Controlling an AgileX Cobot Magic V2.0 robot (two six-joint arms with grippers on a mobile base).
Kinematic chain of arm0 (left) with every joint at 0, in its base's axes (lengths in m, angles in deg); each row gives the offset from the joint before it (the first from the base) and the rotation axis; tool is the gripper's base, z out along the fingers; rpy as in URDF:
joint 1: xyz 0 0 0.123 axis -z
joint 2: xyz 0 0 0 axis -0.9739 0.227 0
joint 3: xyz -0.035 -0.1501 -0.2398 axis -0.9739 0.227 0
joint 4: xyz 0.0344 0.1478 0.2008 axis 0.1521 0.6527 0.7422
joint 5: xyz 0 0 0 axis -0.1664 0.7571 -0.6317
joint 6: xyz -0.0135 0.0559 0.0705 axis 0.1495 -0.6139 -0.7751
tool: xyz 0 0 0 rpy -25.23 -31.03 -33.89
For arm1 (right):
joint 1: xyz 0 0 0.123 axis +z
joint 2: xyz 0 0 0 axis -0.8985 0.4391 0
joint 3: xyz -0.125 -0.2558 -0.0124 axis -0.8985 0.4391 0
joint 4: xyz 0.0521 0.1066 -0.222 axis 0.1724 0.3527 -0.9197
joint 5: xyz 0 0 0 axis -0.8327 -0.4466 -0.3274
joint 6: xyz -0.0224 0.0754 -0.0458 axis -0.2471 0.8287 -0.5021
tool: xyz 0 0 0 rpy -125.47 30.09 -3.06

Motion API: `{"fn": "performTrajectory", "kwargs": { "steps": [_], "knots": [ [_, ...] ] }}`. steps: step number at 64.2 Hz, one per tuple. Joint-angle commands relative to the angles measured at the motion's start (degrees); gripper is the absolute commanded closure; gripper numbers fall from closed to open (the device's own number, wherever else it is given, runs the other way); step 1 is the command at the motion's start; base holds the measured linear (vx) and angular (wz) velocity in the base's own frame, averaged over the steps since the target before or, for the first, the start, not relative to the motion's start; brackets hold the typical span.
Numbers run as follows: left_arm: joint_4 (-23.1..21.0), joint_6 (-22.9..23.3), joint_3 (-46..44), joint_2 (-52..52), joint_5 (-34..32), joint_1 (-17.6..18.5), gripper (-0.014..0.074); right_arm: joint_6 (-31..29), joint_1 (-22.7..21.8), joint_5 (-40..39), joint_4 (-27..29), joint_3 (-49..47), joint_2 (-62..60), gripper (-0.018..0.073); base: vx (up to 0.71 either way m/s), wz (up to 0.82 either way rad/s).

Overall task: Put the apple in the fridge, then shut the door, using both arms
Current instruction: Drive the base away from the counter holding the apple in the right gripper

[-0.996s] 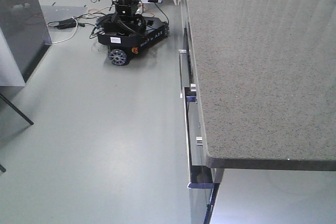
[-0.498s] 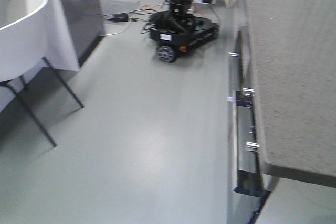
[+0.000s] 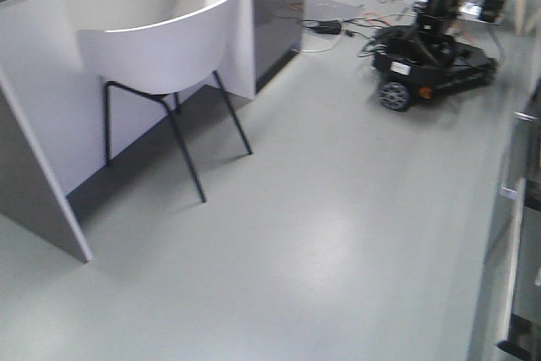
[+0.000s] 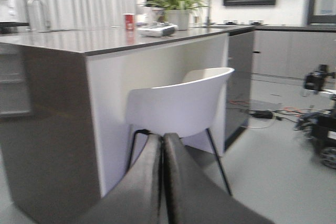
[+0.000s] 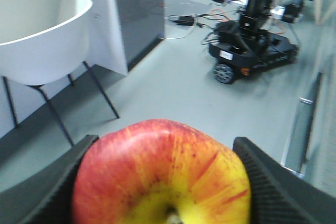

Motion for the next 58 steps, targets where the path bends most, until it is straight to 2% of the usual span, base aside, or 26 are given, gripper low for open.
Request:
{"fn": "performTrajectory", "kwargs": {
  "steps": [1,58],
  "knots": [
    [0.0,0.0,1.6,-0.3,-4.3,0.4,0.0601,-0.1,-0.2,-4.7,-0.3,-1.8,-1.5,0.0568,-0.04,0.55],
    [0.0,0.0,1.6,-0.3,-4.3,0.4,0.0601,-0.1,-0.2,-4.7,-0.3,-1.8,-1.5,0.0568,-0.02,0.44]
  ]
}}
